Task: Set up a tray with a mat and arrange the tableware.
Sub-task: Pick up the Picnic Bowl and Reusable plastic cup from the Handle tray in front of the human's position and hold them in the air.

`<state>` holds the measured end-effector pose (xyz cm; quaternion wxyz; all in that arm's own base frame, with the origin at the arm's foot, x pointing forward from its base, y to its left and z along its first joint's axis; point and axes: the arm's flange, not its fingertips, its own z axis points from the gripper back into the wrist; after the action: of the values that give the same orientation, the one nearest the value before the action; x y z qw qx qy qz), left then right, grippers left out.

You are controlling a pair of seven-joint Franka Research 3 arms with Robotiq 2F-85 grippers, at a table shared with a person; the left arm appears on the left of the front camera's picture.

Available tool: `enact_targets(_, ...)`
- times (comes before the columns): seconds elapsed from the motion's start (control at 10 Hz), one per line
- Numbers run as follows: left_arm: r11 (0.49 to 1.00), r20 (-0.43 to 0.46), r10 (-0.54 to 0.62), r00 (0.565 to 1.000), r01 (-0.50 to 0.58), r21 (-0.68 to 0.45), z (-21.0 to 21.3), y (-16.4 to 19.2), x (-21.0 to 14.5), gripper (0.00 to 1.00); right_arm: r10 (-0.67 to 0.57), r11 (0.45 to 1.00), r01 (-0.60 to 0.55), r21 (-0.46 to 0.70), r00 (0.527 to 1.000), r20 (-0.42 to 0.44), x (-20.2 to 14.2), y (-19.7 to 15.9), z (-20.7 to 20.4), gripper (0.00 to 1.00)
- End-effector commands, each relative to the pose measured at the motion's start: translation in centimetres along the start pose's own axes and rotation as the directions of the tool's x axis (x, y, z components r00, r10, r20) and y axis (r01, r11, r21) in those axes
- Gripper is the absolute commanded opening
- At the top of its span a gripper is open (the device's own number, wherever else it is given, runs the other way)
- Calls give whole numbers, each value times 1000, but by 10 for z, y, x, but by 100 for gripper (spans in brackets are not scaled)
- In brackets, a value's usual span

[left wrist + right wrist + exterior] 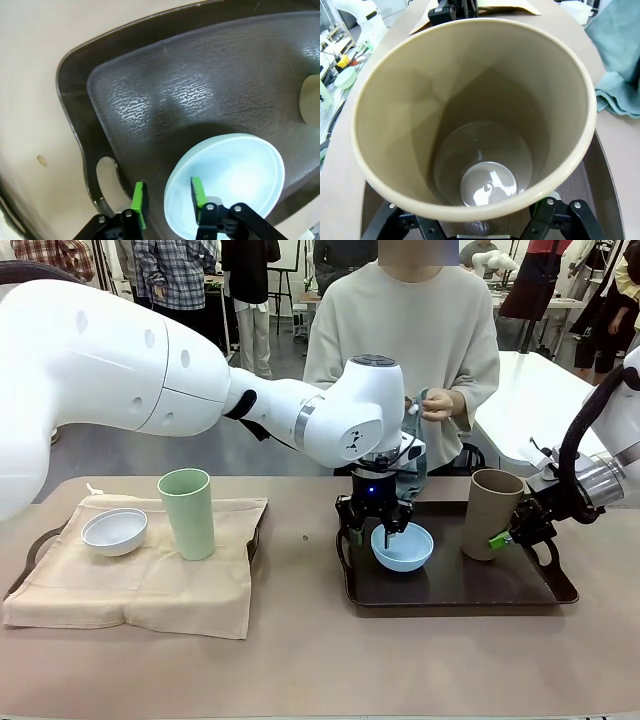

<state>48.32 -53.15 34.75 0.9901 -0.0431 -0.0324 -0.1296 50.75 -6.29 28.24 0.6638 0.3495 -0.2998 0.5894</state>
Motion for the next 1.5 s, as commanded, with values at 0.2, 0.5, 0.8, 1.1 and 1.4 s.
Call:
enact_targets(0.2, 1000, -1, 14, 1000, -14, -12, 3, 3, -6, 0, 1, 1000, -1, 12, 1000, -2, -2, -3, -1, 20)
enact_targets(0.5, 1000, -13, 16, 1000, -16, -2, 4, 3, -5, 0, -1, 1000, 1, 11, 1000, 2, -3, -3, 0, 0)
enact_targets(0.8, 999, -100, 14, 995, -19, -49, 27, 9, -12, 0, 2, 1000, -2, 14, 999, 45, 19, 20, 25, 0)
enact_targets(1.1, 992, 26, 23, 999, -20, -124, 123, 12, -35, 0, 96, 995, -94, -38, 995, 40, 85, 85, 88, 0)
enact_targets(1.4, 997, 169, 10, 986, 3, -76, 199, -2, -71, 0, 152, 983, -149, -104, 988, 25, 124, 148, 136, 0)
